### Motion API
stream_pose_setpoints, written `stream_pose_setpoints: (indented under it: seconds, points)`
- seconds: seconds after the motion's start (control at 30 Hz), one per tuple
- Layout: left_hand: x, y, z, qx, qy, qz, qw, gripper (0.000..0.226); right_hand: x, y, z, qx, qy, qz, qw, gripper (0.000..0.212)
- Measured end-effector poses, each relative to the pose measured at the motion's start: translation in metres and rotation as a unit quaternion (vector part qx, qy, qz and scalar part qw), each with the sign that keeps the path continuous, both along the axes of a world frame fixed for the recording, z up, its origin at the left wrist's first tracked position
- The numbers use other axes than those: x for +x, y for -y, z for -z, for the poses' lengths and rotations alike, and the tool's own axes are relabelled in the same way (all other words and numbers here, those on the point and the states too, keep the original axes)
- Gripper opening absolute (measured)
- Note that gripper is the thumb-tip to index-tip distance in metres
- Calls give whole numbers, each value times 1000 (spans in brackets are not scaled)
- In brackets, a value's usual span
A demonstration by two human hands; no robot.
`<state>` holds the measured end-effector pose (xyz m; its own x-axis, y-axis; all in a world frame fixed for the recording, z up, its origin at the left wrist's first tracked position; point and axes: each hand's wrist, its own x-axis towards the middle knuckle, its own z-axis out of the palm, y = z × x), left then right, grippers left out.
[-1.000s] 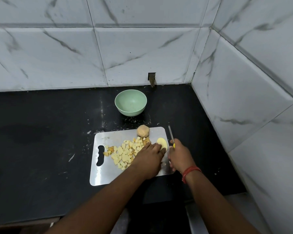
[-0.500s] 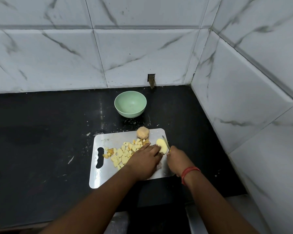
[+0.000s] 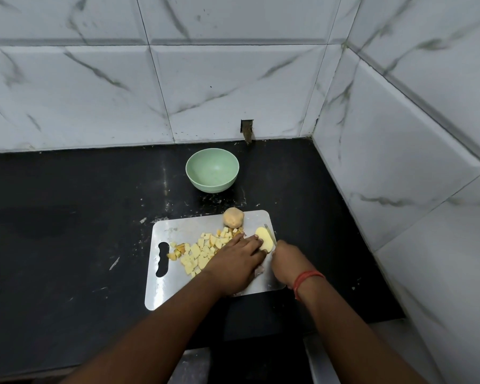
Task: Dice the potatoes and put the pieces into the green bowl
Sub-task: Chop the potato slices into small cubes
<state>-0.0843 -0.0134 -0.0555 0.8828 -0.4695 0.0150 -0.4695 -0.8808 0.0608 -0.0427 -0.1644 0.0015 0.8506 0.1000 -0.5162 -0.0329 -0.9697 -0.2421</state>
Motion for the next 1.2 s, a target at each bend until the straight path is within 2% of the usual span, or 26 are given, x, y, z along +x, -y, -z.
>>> stream_pose_setpoints:
  seconds: [0.27,0.4,0.5,0.63,0.93,1.1,1.2]
  points:
    - [1,-1,6,4,13,-2,1000,54,7,-12,2,-41,-43,5,998,38]
    - [0,1,9,-4,24,-9,1000,49,4,-11,6,-53,-46,-26,997,38]
    - [0,2,10,-7,22,-16,1000,48,-1,-3,11,-19,-42,-52,998,33]
    - [0,2,10,-5,17,-20,1000,48,-15,7,19,-18,-59,-12,998,33]
    - [2,2,11,-2,-5,-16,1000,47,-49,41,15,18,-55,-17,998,24]
    - [7,-1,12,-6,-9,3,1000,48,-39,35,3,96,12,38,995,19]
    - [9,-3,16,-2,-12,6,1000,51,-26,24,-2,94,27,46,994,19]
